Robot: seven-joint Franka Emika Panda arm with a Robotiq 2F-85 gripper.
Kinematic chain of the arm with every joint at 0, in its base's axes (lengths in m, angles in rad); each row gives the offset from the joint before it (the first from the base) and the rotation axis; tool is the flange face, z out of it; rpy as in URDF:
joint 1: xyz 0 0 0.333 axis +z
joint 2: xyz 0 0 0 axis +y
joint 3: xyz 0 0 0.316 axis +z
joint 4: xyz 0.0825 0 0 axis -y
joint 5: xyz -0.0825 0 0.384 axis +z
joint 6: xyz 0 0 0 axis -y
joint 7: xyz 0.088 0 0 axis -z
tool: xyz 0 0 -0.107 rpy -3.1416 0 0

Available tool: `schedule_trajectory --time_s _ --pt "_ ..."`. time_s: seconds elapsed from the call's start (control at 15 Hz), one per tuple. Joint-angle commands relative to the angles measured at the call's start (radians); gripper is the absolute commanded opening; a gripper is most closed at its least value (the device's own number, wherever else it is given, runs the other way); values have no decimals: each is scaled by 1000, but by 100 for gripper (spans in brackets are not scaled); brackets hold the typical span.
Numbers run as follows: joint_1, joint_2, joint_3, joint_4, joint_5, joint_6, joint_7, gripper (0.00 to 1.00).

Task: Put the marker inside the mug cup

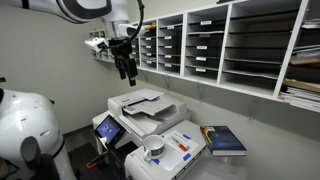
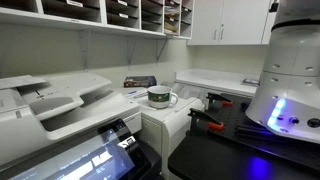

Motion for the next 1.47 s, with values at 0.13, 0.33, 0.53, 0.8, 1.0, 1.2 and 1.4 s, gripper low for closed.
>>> schedule_trajectory --time_s 0.13,0.33,0.53,0.8,1.0,1.2,1.4 --pt "1 0 1 -5 -3 17 -25 100" --pt "36 45 -22 -9 -13 24 -123 100" --pt "75 134 -54 -61 -52 174 -291 100" --pt "106 354 -103 -95 -131 435 -486 100" --pt "106 548 -108 -65 -191 590 -563 100" --pt "79 723 -89 -4 -248 681 -552 100" --pt "33 869 -71 78 -340 702 -483 100"
